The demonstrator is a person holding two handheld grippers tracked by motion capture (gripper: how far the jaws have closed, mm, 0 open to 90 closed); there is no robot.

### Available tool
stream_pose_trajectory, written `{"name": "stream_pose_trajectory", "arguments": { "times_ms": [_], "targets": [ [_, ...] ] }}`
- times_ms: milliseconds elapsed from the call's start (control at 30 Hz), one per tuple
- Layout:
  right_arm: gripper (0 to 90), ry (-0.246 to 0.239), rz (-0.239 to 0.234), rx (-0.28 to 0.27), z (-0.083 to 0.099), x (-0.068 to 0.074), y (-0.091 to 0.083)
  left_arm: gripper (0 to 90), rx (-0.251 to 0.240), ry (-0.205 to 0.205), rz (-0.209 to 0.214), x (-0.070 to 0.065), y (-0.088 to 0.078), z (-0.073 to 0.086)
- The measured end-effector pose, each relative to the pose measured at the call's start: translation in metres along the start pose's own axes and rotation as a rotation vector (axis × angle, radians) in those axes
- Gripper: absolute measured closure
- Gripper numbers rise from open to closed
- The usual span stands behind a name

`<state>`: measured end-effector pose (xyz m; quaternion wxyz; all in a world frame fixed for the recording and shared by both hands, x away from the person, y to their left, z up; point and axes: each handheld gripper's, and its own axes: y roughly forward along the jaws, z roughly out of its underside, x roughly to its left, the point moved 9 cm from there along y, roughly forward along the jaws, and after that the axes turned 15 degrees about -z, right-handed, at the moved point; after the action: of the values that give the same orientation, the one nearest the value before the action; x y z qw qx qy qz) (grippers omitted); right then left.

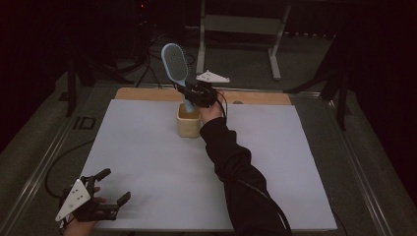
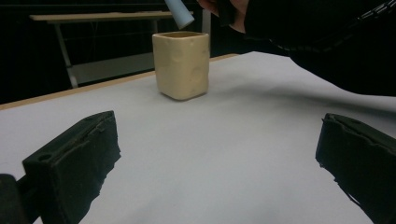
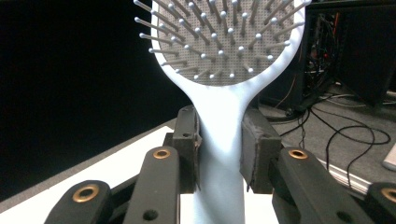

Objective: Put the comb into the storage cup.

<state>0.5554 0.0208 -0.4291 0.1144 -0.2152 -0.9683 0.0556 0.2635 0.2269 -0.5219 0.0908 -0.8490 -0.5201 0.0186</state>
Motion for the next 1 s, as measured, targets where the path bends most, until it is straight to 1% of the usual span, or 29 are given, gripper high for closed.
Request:
{"name": "stream_pose_trajectory", "arguments": {
  "times_ms": [33,67,100,133,167,200,233,267,333,400,667,733,833,900,1000],
  "targets": [
    [70.4,0.005,-0.005,-0.001,0.002,0.000,0.000,0.0,-0.001,-0.003,0.001,0.000,0.000,0.000],
    [70.4,-0.005,-0.002,0.000,0.004,-0.001,-0.002,0.0,0.000,-0.001,0.001,0.000,0.000,0.000],
    [70.4,0.003,-0.007,-0.003,0.005,-0.001,-0.002,0.0,0.001,-0.001,0.002,0.000,0.000,0.000],
    [70.4,-0.001,-0.007,-0.007,0.006,-0.002,-0.003,0.0,0.002,0.000,0.002,-0.001,0.000,0.000],
    [70.4,-0.002,-0.001,-0.007,0.007,-0.002,-0.003,0.0,0.002,0.001,0.002,-0.001,0.000,0.000],
    [70.4,0.001,-0.012,-0.008,0.008,-0.002,-0.003,0.0,0.001,0.003,0.002,0.000,0.000,0.000],
    [70.4,0.001,-0.012,-0.008,0.008,-0.002,-0.003,0.0,0.001,0.003,0.002,0.000,0.000,0.000],
    [70.3,-0.012,-0.009,-0.002,0.012,-0.002,-0.002,0.0,0.001,0.002,0.001,0.000,0.000,0.000],
    [70.4,-0.008,-0.015,0.000,0.013,-0.001,-0.002,0.0,0.003,0.000,0.002,-0.001,0.000,0.000],
    [70.3,-0.021,-0.016,0.009,0.018,0.000,0.000,0.0,0.000,0.003,0.002,0.000,0.000,0.000],
    [70.3,-0.018,-0.015,-0.002,0.026,-0.002,-0.002,0.0,0.001,-0.002,0.000,0.000,0.000,0.000],
    [70.3,-0.010,-0.025,-0.007,0.029,-0.002,-0.003,0.0,0.003,0.000,0.000,0.000,0.000,0.001],
    [70.3,-0.020,-0.035,-0.013,0.035,0.000,-0.005,0.0,0.003,-0.001,0.002,0.000,0.000,0.001],
    [70.3,-0.018,-0.034,-0.018,0.036,0.000,-0.005,0.0,0.004,-0.003,0.001,0.000,0.000,0.001],
    [70.2,-0.032,-0.030,-0.026,0.038,0.000,-0.008,0.0,0.003,-0.003,0.001,0.000,0.000,0.001]
  ]
}}
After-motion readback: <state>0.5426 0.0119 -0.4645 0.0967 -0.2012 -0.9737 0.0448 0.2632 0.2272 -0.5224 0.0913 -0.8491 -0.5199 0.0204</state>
